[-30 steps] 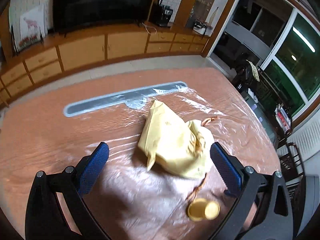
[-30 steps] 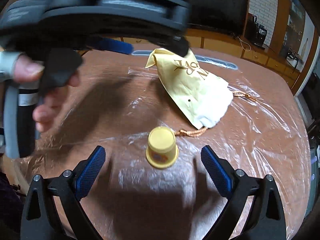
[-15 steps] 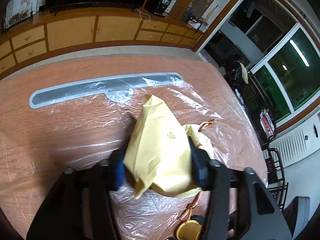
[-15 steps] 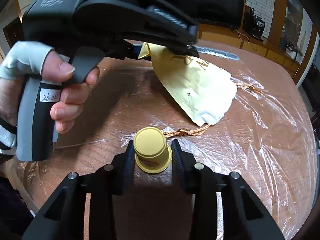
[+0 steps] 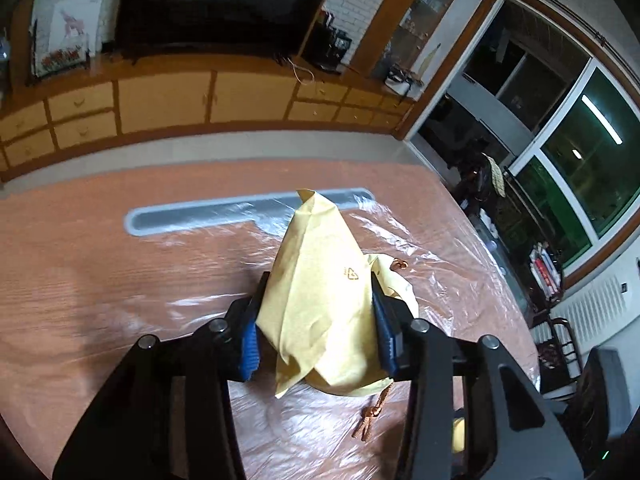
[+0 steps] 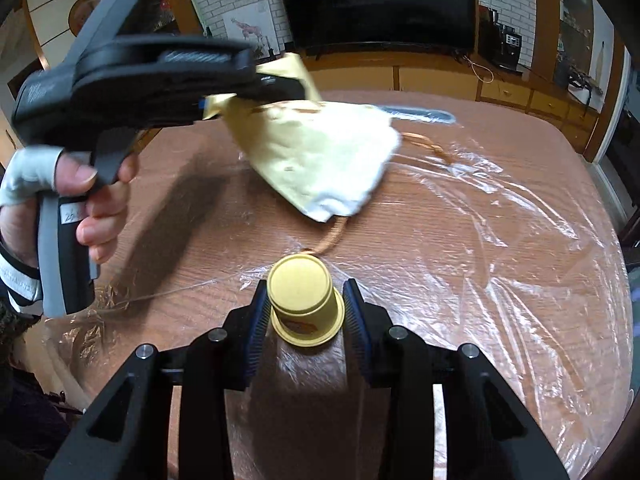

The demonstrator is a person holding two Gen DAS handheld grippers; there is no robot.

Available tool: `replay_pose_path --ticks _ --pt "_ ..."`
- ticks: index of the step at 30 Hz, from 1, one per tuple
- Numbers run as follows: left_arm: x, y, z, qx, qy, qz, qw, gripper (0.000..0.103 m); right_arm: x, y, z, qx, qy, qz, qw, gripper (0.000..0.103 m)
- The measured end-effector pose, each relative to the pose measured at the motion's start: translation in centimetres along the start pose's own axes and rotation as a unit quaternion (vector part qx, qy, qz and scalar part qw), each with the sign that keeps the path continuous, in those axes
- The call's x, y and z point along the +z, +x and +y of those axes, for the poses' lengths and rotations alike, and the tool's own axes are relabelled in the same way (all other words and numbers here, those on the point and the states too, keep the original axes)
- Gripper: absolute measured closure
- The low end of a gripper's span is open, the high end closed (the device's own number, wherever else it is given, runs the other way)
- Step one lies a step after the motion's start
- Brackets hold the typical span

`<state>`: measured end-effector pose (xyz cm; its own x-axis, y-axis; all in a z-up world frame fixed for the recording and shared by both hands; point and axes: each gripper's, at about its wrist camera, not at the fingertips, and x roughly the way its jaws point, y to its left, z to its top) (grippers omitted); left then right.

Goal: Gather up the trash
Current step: 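Carry the yellow cup and yellow bag off the table over the black bin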

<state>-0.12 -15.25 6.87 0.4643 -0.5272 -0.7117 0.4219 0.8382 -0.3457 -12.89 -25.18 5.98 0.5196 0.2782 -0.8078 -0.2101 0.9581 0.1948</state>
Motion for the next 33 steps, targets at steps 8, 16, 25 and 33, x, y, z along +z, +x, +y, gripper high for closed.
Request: replay_pose_path --ticks 8,16,25,33 --pt "-3.2 -4.5 -0.7 0.046 0.029 -0.034 0.9979 0.057 -0.6 -1.5 -0.7 -0.003 0.006 -0.003 1.000 0.066" --pt "-6.6 -7.1 -1.1 0.057 0.016 -0.037 0.9976 0.057 -1.6 -2.5 -1.4 0.004 0.020 0.003 1.000 0.066" --pt "-9.9 -10.4 -1.8 0.054 0.005 -0.048 0.9974 0.057 -3.5 -4.7 -0.6 0.015 0.013 0.003 1.000 0.066" --pt "-12.2 -13.9 -3.7 0.045 0.024 -0.063 0.9967 0.057 -4.4 -7.0 -0.2 0.027 0.011 -0.008 1.000 0.066"
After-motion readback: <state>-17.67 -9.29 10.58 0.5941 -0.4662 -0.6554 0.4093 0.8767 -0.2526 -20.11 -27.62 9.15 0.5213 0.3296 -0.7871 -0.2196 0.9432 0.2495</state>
